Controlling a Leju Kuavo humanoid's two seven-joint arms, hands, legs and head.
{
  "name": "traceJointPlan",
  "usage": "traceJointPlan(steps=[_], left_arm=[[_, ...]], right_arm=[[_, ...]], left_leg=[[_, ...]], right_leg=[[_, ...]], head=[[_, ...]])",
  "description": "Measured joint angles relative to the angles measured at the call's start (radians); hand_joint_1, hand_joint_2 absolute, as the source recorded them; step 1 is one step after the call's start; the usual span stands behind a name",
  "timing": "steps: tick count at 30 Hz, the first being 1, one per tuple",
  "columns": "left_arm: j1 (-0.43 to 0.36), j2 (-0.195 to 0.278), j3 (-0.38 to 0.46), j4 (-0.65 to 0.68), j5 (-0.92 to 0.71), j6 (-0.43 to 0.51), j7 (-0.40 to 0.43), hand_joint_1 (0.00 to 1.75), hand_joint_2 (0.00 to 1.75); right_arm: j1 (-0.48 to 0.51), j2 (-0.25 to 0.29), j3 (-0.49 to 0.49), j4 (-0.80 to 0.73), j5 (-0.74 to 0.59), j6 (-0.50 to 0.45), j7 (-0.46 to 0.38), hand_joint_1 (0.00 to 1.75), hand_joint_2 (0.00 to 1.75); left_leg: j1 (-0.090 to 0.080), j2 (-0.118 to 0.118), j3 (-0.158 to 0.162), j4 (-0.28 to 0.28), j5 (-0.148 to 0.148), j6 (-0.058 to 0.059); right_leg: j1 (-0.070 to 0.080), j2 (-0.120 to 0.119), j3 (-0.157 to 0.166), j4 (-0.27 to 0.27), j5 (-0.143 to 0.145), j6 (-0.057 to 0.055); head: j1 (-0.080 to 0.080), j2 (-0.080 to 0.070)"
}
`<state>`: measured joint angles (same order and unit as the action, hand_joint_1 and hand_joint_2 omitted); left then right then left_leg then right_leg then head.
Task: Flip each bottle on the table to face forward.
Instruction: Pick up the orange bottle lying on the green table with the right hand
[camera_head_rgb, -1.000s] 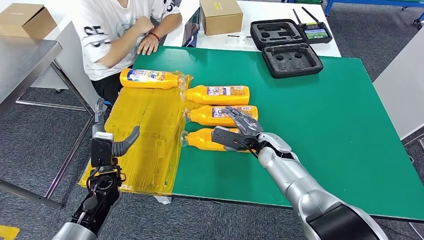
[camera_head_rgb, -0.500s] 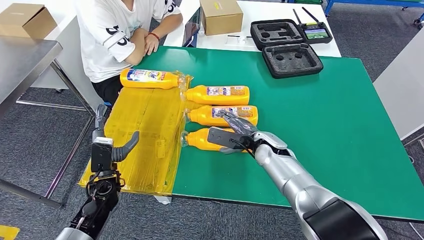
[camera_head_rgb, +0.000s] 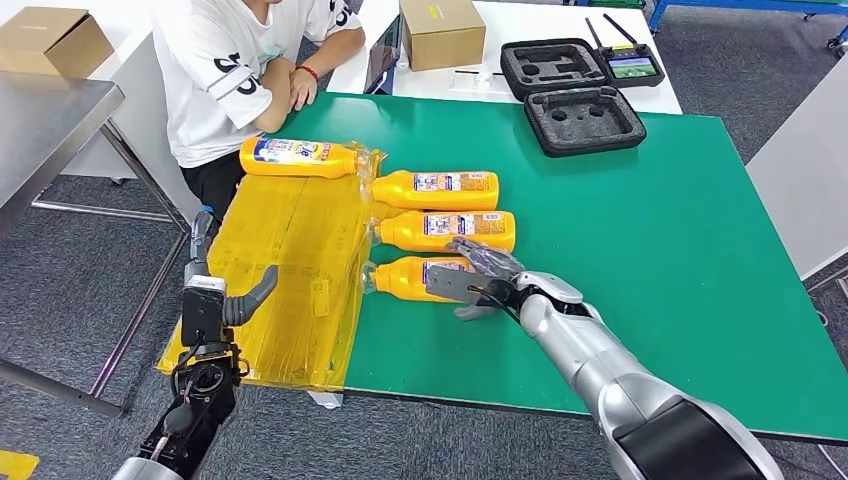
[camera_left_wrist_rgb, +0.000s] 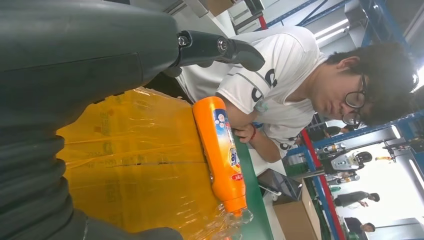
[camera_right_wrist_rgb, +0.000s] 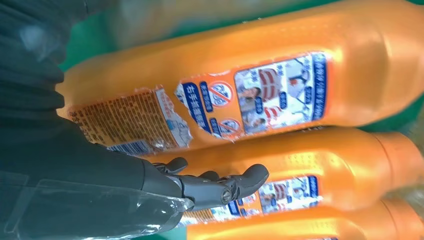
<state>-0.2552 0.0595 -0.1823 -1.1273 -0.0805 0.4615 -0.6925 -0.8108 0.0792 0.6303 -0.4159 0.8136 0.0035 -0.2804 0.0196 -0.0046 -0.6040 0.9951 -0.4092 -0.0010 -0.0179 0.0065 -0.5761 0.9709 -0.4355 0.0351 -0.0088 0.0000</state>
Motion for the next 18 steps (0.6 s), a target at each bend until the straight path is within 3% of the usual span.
traceJointPlan(steps=[12,15,17,18], left_arm=[[0.000,0.000,0.000,0.000,-0.001,-0.006,0.008,0.00,1.75],[-0.001,0.000,0.000,0.000,0.003,-0.008,0.008,0.00,1.75],[-0.003,0.000,-0.001,0.001,0.007,-0.009,0.009,0.00,1.75],[-0.004,0.000,-0.001,0.002,0.009,-0.010,0.009,0.00,1.75]], right_arm=[[-0.004,-0.029,0.014,0.007,-0.007,0.034,0.037,0.01,1.75],[-0.005,-0.037,0.018,0.012,-0.013,0.059,0.046,0.10,1.75],[-0.006,-0.043,0.021,0.014,-0.016,0.076,0.052,0.28,1.75],[-0.006,-0.045,0.024,0.016,-0.014,0.080,0.055,0.53,1.75]], left_leg=[[0.000,0.000,0.000,0.000,0.000,0.000],[0.000,0.000,0.000,0.000,0.000,0.000],[0.000,0.000,0.001,0.000,0.000,0.000],[0.000,0.000,0.001,0.000,0.000,0.000]], right_leg=[[0.000,0.000,0.000,0.000,0.000,0.000],[0.000,0.000,0.000,0.000,0.000,0.000],[0.000,0.000,0.000,0.000,0.000,0.000],[0.000,0.000,0.000,0.000,0.000,0.000]], head=[[0.000,0.000],[0.000,0.000],[0.000,0.000],[0.000,0.000]])
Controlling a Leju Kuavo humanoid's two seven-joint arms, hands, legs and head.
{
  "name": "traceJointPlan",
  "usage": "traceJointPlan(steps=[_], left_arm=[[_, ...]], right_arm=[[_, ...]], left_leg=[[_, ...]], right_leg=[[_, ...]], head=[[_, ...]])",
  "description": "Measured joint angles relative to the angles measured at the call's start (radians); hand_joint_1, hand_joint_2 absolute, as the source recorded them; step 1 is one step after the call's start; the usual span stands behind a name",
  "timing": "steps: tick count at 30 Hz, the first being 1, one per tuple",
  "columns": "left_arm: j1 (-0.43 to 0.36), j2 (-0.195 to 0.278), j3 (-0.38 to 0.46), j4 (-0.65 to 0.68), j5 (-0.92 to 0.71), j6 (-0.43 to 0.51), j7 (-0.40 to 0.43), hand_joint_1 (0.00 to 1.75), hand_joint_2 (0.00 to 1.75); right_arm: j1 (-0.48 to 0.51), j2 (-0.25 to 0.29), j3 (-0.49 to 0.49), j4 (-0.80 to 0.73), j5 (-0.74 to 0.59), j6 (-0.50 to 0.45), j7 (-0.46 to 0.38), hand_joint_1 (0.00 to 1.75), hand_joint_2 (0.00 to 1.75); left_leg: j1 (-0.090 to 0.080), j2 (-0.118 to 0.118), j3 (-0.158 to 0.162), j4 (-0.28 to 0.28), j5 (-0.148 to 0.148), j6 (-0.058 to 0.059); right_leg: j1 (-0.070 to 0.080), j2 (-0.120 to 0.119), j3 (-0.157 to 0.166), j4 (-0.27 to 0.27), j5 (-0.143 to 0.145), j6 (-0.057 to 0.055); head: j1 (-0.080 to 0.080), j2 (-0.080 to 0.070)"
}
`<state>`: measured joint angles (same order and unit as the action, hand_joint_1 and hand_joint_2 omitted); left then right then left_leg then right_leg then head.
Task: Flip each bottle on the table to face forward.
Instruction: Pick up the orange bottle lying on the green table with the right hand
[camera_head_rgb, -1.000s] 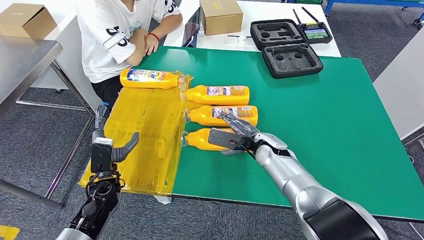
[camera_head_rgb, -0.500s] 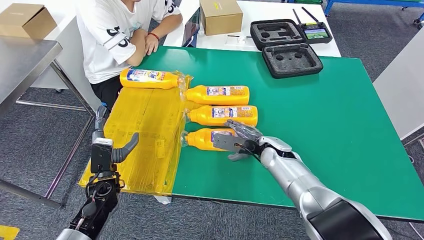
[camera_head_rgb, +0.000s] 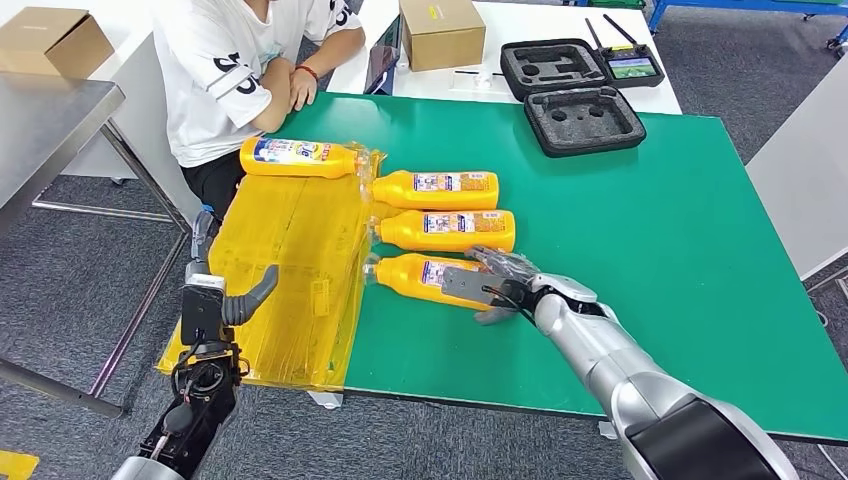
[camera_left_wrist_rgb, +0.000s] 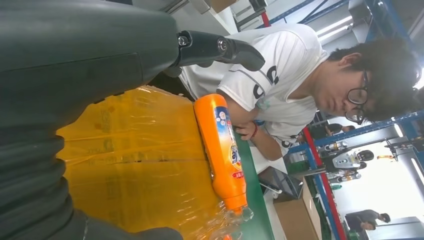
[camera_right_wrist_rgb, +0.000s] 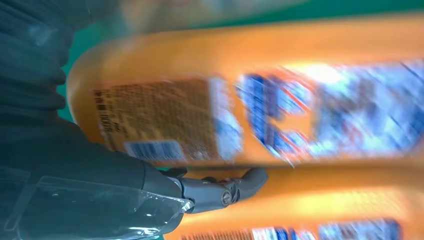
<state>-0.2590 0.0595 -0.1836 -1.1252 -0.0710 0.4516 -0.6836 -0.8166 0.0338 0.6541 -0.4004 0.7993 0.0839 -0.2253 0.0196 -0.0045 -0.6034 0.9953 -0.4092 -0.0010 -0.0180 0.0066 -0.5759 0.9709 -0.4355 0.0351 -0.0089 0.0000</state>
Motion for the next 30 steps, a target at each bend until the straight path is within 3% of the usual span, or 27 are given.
traceJointPlan(steps=[3,5,20,26,30], left_arm=[[-0.003,0.000,-0.001,0.004,0.004,-0.001,0.001,0.00,1.75],[-0.005,0.000,-0.002,0.005,0.005,-0.001,0.003,0.00,1.75],[-0.023,-0.008,-0.006,0.016,0.006,-0.002,0.011,0.00,1.75],[-0.028,-0.011,-0.009,0.025,0.026,-0.012,0.008,0.00,1.75],[-0.027,-0.012,-0.009,0.028,0.032,-0.017,0.008,0.00,1.75]], right_arm=[[0.000,-0.006,0.011,0.003,0.008,0.008,0.008,1.48,1.75],[0.000,-0.011,0.018,0.004,0.012,0.019,0.013,1.68,1.75],[-0.005,-0.030,0.052,0.008,0.017,0.044,0.010,1.75,1.75],[0.032,-0.034,0.035,-0.003,-0.103,-0.027,-0.161,1.75,1.75],[0.053,-0.033,0.019,-0.016,-0.138,-0.046,-0.206,1.75,1.75]], left_leg=[[0.000,0.000,0.000,0.000,0.000,0.000],[0.000,0.000,0.000,0.000,0.000,0.000],[0.000,0.000,0.001,0.000,0.000,0.000],[0.000,0.000,0.000,0.000,0.000,0.000],[0.000,0.000,0.000,0.000,0.000,0.000]], right_leg=[[0.000,0.000,0.000,0.000,0.000,0.000],[0.000,0.000,0.000,0.000,0.000,0.000],[0.000,0.000,0.001,0.000,0.000,0.000],[0.000,0.000,0.000,0.000,0.000,0.000],[0.000,0.000,0.000,0.000,0.000,0.000]], head=[[0.000,0.000],[0.000,0.000],[0.000,0.000],[0.000,0.000],[0.000,0.000]])
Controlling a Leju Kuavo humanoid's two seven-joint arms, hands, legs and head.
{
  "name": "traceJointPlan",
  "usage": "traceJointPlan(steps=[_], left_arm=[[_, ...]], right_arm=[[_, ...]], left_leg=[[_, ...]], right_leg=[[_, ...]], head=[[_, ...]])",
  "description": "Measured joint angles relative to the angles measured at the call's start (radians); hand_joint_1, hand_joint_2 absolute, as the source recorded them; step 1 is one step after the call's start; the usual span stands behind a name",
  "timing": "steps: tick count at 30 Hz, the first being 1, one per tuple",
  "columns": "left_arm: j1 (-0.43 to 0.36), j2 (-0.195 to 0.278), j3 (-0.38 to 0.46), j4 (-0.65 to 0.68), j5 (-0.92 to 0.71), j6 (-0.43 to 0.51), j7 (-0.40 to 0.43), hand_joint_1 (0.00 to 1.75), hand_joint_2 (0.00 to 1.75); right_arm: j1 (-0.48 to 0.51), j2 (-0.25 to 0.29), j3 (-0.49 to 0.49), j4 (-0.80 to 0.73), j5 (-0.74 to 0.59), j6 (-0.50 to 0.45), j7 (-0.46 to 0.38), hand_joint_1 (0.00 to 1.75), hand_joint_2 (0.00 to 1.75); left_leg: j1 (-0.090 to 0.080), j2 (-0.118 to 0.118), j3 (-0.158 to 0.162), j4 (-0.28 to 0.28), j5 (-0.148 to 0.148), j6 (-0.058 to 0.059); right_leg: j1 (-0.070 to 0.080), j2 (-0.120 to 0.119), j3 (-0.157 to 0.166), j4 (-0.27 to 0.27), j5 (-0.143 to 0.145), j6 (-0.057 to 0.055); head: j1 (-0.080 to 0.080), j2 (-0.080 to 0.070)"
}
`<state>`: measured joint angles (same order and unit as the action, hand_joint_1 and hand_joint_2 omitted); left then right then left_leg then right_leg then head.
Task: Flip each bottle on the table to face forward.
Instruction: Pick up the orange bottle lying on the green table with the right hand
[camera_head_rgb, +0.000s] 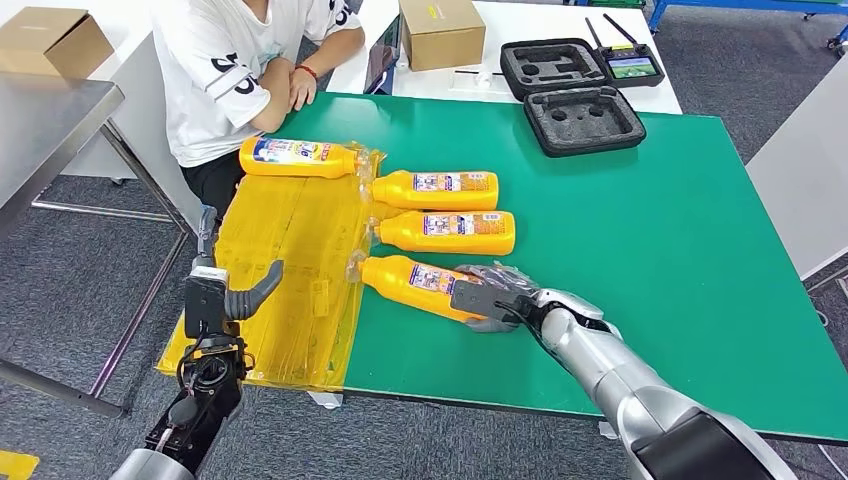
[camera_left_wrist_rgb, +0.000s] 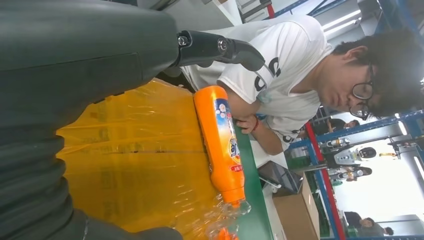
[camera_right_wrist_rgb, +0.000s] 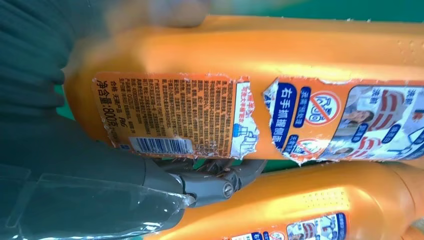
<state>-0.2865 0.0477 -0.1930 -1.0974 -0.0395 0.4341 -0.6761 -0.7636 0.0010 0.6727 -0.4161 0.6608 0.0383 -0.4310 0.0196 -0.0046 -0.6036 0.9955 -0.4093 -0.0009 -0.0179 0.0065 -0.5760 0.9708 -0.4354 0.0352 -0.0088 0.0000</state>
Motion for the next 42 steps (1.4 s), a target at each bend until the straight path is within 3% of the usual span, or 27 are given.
traceJointPlan(steps=[5,9,20,35,42], left_arm=[[0.023,0.000,0.000,-0.019,0.073,-0.070,0.004,0.00,1.75],[0.074,0.000,-0.001,-0.088,0.152,-0.165,0.036,0.00,1.75],[0.153,-0.002,-0.021,-0.231,0.167,-0.354,0.039,0.00,1.75],[0.138,-0.028,-0.163,-0.217,0.229,-0.527,0.129,0.00,1.75],[0.120,-0.045,-0.229,-0.169,0.285,-0.571,0.162,0.00,1.75]], right_arm=[[0.061,0.011,-0.068,-0.074,-0.181,-0.064,-0.168,1.75,1.75],[0.134,0.028,-0.122,-0.182,-0.303,-0.108,-0.219,1.75,1.75],[0.277,0.070,-0.171,-0.315,-0.360,-0.181,-0.241,1.75,1.75],[0.351,0.191,-0.168,-0.320,-0.334,-0.144,-0.255,1.75,1.75],[0.352,0.214,-0.150,-0.324,-0.340,-0.127,-0.255,1.75,1.75]], left_leg=[[0.000,0.001,-0.001,0.000,0.000,0.000],[0.000,0.000,-0.001,0.000,0.000,0.000],[0.000,0.000,-0.002,0.000,0.000,0.000],[0.000,0.000,-0.002,-0.001,0.000,0.000],[0.000,0.000,-0.002,0.000,0.000,0.000]], right_leg=[[0.000,0.000,0.000,0.000,0.000,0.000],[0.000,0.000,-0.001,0.000,0.000,0.000],[0.000,0.000,-0.002,0.000,0.000,0.000],[0.000,0.000,-0.002,0.000,0.000,0.000],[0.000,0.000,-0.002,0.000,0.000,0.000]], head=[[0.000,0.000],[0.000,0.000],[0.000,0.000],[0.000,0.000],[0.000,0.000]])
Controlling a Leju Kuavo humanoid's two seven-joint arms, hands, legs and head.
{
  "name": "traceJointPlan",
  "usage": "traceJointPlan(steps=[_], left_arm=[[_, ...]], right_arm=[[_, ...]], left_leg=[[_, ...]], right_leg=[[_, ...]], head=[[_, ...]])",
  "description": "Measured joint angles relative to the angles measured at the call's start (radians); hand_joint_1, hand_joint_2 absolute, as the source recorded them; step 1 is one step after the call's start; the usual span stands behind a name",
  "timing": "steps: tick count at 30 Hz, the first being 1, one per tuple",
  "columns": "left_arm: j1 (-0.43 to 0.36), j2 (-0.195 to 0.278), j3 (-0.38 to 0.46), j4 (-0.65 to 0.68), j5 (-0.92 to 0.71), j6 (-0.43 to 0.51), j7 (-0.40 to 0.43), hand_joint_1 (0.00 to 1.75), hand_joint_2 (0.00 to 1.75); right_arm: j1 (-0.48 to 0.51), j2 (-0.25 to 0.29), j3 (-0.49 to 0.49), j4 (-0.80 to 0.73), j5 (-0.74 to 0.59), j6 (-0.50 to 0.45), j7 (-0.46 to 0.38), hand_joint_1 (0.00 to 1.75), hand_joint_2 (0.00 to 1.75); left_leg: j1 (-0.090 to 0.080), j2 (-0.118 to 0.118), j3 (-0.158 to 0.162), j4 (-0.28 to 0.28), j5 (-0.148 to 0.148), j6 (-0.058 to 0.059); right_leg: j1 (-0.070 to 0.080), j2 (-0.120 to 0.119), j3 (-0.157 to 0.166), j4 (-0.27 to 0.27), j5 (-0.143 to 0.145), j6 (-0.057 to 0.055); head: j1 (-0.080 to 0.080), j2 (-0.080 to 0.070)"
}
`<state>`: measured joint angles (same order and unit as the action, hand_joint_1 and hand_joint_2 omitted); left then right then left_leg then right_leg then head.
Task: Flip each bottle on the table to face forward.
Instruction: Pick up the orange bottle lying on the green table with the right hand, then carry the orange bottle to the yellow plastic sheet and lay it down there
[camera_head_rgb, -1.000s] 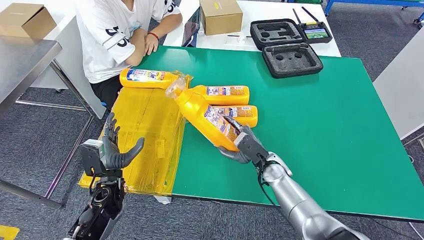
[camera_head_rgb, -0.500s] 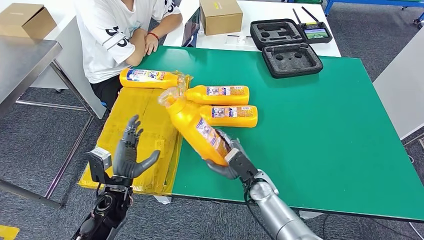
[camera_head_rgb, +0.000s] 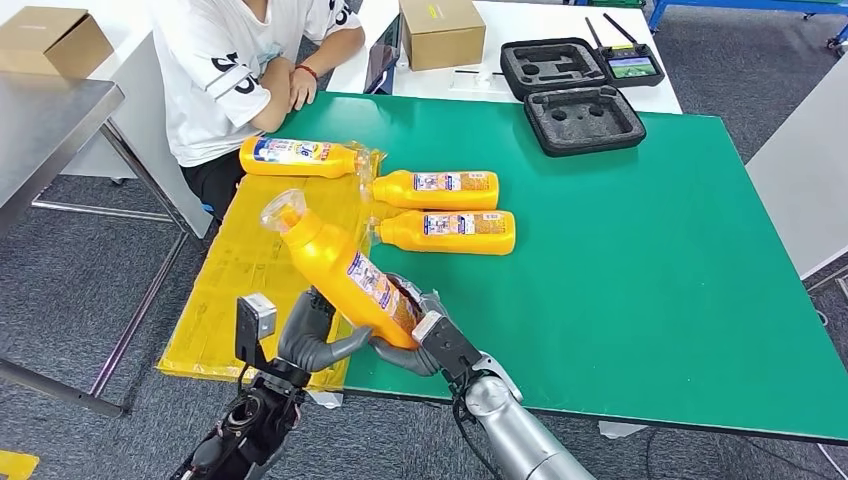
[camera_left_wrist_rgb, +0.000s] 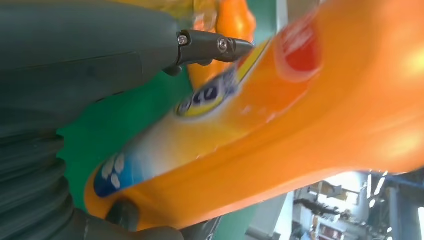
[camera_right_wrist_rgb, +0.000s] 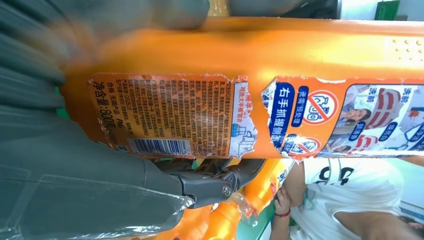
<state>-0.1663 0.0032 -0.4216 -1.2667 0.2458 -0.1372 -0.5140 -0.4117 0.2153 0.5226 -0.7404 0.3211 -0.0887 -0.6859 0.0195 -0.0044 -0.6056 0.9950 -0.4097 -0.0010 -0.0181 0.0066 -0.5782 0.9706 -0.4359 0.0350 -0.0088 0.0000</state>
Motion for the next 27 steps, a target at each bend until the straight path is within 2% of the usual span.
traceJointPlan(steps=[6,14,26,27], left_arm=[[-0.033,-0.011,-0.027,0.049,0.082,-0.042,0.027,0.00,1.75],[-0.074,-0.012,-0.025,0.091,0.280,-0.177,0.082,0.00,1.75],[-0.095,0.005,-0.010,0.102,0.290,-0.166,0.069,0.00,1.75],[-0.095,0.006,-0.010,0.104,0.274,-0.156,0.062,0.12,1.75]], right_arm=[[0.000,0.004,0.008,0.000,0.009,0.000,0.008,1.75,1.75],[-0.007,0.000,0.014,0.017,0.056,-0.007,0.026,1.75,1.75],[-0.024,-0.001,0.019,0.061,0.110,0.010,0.025,1.75,1.75],[-0.025,-0.001,0.019,0.065,0.113,0.012,0.025,1.75,1.75]], left_leg=[[0.000,0.000,0.000,0.000,0.000,0.000],[0.000,0.000,0.000,0.000,0.000,0.000],[0.000,0.000,0.000,0.000,0.000,0.000],[0.000,0.000,0.000,0.000,0.000,0.000]], right_leg=[[0.000,0.000,0.000,0.000,0.000,0.000],[0.000,0.000,0.000,0.000,0.000,0.000],[0.000,0.000,0.000,0.000,0.000,0.000],[0.000,0.000,0.000,0.000,0.000,0.000]], head=[[0.000,0.000],[0.000,0.000],[0.000,0.000],[0.000,0.000]])
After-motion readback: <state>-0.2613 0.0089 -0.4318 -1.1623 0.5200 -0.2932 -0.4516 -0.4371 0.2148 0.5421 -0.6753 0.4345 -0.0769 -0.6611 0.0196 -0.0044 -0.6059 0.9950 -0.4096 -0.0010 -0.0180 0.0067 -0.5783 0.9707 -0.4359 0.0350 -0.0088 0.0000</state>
